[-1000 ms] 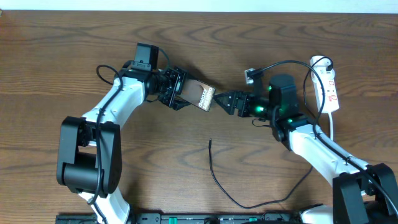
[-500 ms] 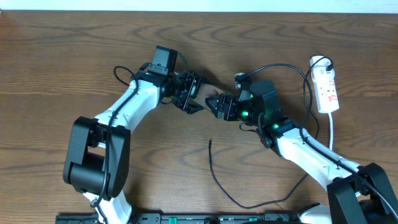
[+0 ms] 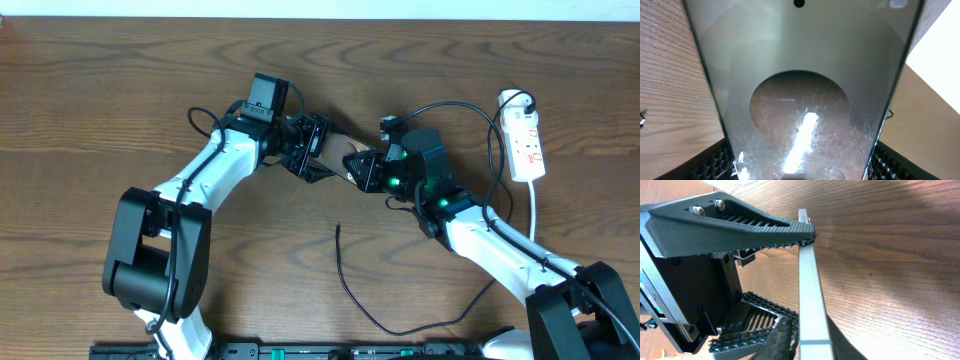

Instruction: Plug charger to phone and switch on socket

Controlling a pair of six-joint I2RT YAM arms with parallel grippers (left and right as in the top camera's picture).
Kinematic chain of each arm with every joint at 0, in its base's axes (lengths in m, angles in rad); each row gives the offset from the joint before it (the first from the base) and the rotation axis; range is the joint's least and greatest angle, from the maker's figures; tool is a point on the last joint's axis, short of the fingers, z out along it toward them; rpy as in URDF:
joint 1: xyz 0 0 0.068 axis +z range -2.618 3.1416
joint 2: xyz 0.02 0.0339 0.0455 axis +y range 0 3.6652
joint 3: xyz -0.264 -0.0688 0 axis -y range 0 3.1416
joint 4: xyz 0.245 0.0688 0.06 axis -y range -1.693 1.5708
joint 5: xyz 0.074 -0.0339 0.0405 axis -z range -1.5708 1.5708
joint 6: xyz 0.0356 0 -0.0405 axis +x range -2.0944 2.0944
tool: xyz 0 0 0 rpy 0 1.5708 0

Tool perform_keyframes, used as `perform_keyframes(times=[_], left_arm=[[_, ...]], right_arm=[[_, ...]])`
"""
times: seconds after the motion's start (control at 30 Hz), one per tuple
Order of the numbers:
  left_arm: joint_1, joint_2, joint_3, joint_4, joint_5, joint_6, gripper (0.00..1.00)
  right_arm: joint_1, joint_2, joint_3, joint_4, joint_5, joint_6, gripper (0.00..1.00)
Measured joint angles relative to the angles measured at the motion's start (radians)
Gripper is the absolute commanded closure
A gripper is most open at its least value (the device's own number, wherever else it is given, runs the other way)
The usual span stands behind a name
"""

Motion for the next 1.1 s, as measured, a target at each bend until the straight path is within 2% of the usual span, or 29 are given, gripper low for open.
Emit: perform_keyframes(times=[0.07,0.13,0.17,0.2,0.23,0.3,0.53,0.8,0.93,1.1], left_arm=[[0.0,0.0,0.0,0.0,0.0,0.0,0.93],[0.0,0.0,0.0,0.0,-0.001,0.0,0.92],[0.0,0.0,0.0,0.001,-0.001,0.0,0.68],[0.0,0.0,0.0,0.001,-0.001,0.0,0.33],[0.0,0.0,0.0,0.001,-0.001,0.0,0.12],[0.0,0.0,0.0,0.001,-0.001,-0.005,0.09],[0.005,0.0,0.0,0.03,0.029,-0.004,0.08],[0.066,-0.002,-0.001,0.34,0.201,-0.002,0.08],[0.083,-0.002,-0.001,0.512,0.296,-0.001,0.08],[0.106,-0.003,-0.001,0.603,0.353,-0.001,0.08]], right_arm=[[0.0,0.0,0.0,-0.002,0.004,-0.001,0.99],[0.0,0.0,0.0,-0.003,0.008,0.0,0.99],[0.0,0.0,0.0,-0.003,0.009,-0.001,0.99],[0.0,0.0,0.0,-0.003,0.01,0.0,0.99],[0.0,0.0,0.0,-0.003,0.01,-0.001,0.99],[0.0,0.0,0.0,-0.002,0.01,-0.001,0.99],[-0.043,0.0,0.0,0.009,-0.027,0.019,0.99],[-0.171,0.007,0.0,0.0,0.003,0.125,0.99],[-0.192,0.007,-0.002,0.069,-0.008,0.284,0.99],[-0.192,0.007,-0.002,0.188,-0.035,0.618,0.99]])
